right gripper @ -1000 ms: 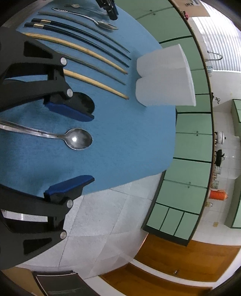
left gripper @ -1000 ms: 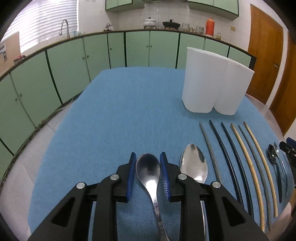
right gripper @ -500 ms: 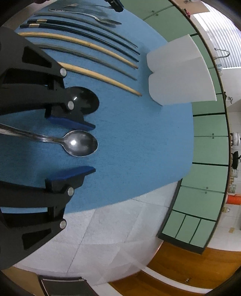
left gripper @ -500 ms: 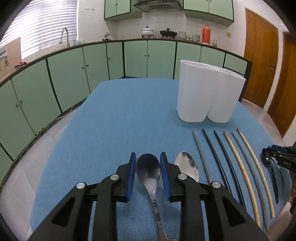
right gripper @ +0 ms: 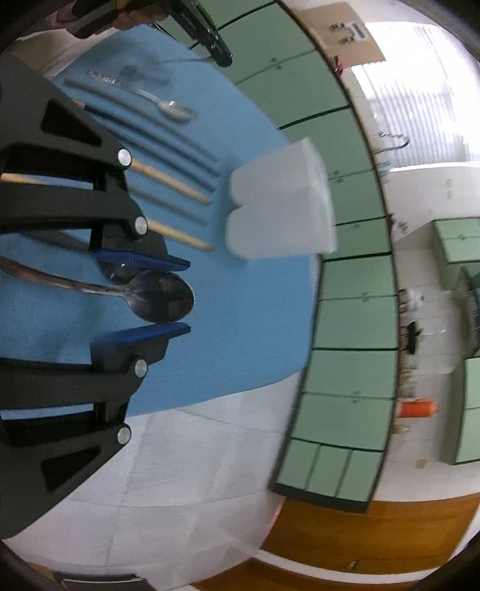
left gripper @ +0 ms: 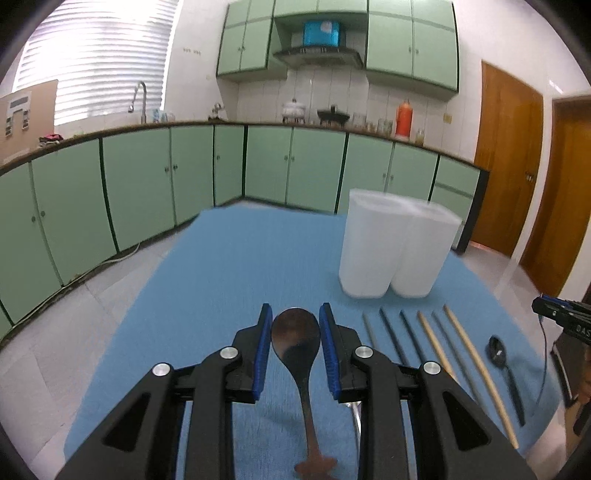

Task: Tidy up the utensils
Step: 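Drop the ornate spoon into the white holder with the left tool while the right drops its spoon, then grasp the large silver spoon with the left tool while the right tool grasps the black spoon, then drop the large spoon into the white holder with the left tool while the right drops the black spoon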

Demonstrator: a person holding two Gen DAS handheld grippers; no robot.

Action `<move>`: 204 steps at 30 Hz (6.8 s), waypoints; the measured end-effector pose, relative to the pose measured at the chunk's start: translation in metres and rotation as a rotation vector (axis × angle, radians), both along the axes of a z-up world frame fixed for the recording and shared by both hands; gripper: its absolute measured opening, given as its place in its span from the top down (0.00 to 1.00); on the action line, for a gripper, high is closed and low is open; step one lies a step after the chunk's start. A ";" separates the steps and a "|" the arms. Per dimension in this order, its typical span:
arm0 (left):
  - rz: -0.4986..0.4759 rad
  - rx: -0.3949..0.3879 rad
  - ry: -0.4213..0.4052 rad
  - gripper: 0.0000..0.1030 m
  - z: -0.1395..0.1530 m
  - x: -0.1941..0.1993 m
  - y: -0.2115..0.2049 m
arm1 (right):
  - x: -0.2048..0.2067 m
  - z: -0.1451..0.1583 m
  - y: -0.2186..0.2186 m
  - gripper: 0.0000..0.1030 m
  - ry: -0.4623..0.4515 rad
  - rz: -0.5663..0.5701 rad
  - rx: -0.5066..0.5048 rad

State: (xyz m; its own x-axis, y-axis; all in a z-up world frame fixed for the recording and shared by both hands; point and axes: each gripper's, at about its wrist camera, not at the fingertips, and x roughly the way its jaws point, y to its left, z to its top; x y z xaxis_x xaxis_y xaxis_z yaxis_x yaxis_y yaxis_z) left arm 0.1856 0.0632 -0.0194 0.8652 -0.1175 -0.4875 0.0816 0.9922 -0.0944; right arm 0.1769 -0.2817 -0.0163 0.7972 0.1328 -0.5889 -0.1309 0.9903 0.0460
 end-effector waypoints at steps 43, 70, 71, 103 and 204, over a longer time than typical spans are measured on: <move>-0.139 -0.056 -0.211 0.75 0.078 0.179 -0.079 | 0.199 0.057 0.066 0.73 -0.327 0.037 -0.057; -0.068 -0.009 0.031 0.17 0.018 0.085 -0.041 | 0.079 0.028 0.043 0.34 -0.264 -0.050 0.003; -0.065 0.001 0.051 0.16 0.013 0.080 -0.041 | 0.072 0.024 0.041 0.33 -0.251 -0.061 0.002; -0.057 0.058 0.312 0.68 -0.056 0.051 -0.056 | 0.028 -0.069 0.030 0.33 0.061 -0.115 -0.030; -0.061 -0.036 -0.318 0.51 0.069 0.149 -0.066 | 0.154 0.031 0.041 0.52 -0.487 -0.034 0.064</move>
State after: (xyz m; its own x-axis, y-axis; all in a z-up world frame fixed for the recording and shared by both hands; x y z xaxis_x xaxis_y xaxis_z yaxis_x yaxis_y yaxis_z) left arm 0.3344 -0.0027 0.0495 0.9643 -0.1864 -0.1881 0.1721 0.9810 -0.0896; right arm 0.3306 -0.2404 0.0144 0.9824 0.1256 -0.1385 -0.1199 0.9916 0.0485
